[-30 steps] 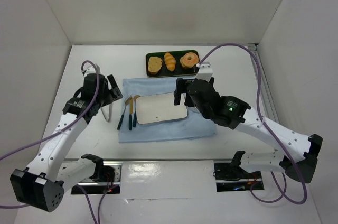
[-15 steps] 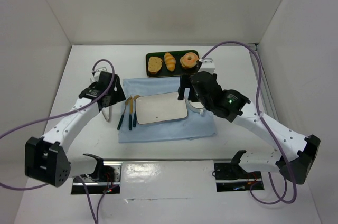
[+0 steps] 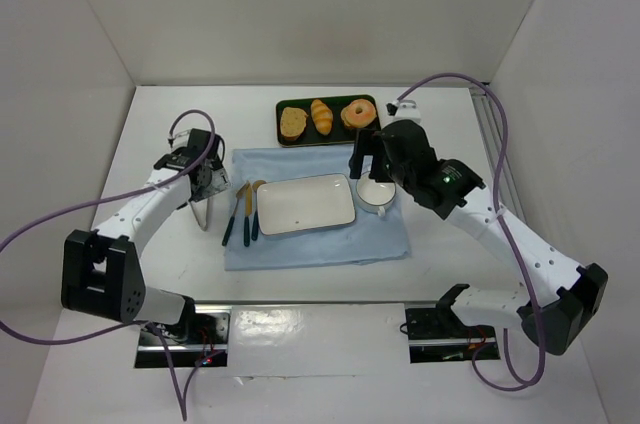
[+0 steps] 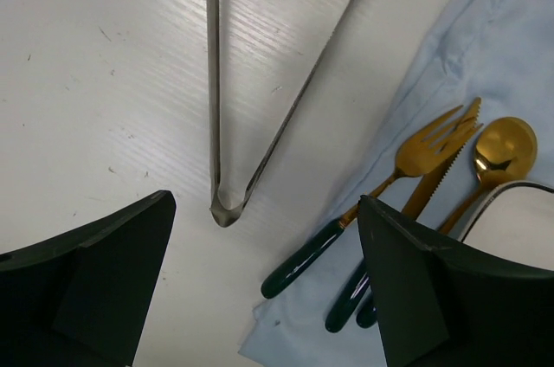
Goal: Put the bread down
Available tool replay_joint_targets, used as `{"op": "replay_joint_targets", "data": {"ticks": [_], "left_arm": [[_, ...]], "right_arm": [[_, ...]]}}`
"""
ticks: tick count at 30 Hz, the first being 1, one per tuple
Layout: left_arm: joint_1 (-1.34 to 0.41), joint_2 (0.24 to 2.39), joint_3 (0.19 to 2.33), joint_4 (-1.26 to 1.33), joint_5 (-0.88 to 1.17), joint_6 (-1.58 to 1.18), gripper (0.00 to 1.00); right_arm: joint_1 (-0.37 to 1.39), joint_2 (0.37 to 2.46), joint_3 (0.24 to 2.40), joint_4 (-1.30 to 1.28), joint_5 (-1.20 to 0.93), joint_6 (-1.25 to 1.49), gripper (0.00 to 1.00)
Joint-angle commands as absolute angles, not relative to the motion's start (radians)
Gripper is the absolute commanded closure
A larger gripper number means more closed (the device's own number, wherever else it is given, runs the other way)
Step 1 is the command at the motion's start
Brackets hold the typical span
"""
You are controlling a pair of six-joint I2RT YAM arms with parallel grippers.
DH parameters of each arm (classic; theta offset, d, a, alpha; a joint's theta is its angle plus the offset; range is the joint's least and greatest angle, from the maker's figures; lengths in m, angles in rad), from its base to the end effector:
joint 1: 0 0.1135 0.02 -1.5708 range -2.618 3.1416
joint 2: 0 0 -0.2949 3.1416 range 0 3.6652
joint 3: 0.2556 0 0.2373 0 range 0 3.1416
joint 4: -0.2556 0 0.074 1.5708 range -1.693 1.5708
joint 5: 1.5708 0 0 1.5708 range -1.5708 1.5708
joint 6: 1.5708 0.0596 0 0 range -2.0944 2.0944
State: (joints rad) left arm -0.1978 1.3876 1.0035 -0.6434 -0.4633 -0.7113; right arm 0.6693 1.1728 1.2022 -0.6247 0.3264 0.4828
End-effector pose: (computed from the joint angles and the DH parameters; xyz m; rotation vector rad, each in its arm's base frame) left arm 0.2675 -0.0264 0.2641 -0.7779 2.3290 0.2196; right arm 0.2012 0.1348 0.3789 -0.0131 2.1480 0.3229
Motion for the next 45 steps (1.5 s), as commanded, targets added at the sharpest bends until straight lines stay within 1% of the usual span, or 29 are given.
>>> {"op": "replay_joint_targets", "data": {"ticks": [1, 8, 12, 29, 36, 41, 45], "left_arm": [[-0.153, 1.41, 1.009, -0.623, -0.427, -0.723, 0.0], [-0.081, 1.486, 1.0, -0.575, -0.312, -0.654, 0.0], [-0.049, 1.532, 1.022, -0.575, -0.287, -0.629, 0.0], [0.011, 1.669, 1.042, -0.563, -0.256, -0.569, 0.0], [0.011, 1.729, 1.101, -0.543, -0.247, -0.56, 0.0], [0.011, 1.769, 1.141, -0.543, -0.238, -0.56, 0.01], [0.011, 1.792, 1.15, -0.534, -0.227, -0.539, 0.05]], "right_arm": [[0.646, 1.166, 1.253, -0.624, 0.275, 0.456, 0.0], [0.595, 1.166, 1.264, -0.624, 0.222, 0.456, 0.0], [0.572, 1.166, 1.282, -0.624, 0.201, 0.456, 0.0], [0.502, 1.166, 1.357, -0.624, 0.152, 0.456, 0.0], [0.492, 1.157, 1.385, -0.644, 0.152, 0.446, 0.0], [0.492, 1.157, 1.385, -0.644, 0.161, 0.446, 0.0], [0.492, 1.157, 1.385, -0.653, 0.172, 0.446, 0.0]]}}
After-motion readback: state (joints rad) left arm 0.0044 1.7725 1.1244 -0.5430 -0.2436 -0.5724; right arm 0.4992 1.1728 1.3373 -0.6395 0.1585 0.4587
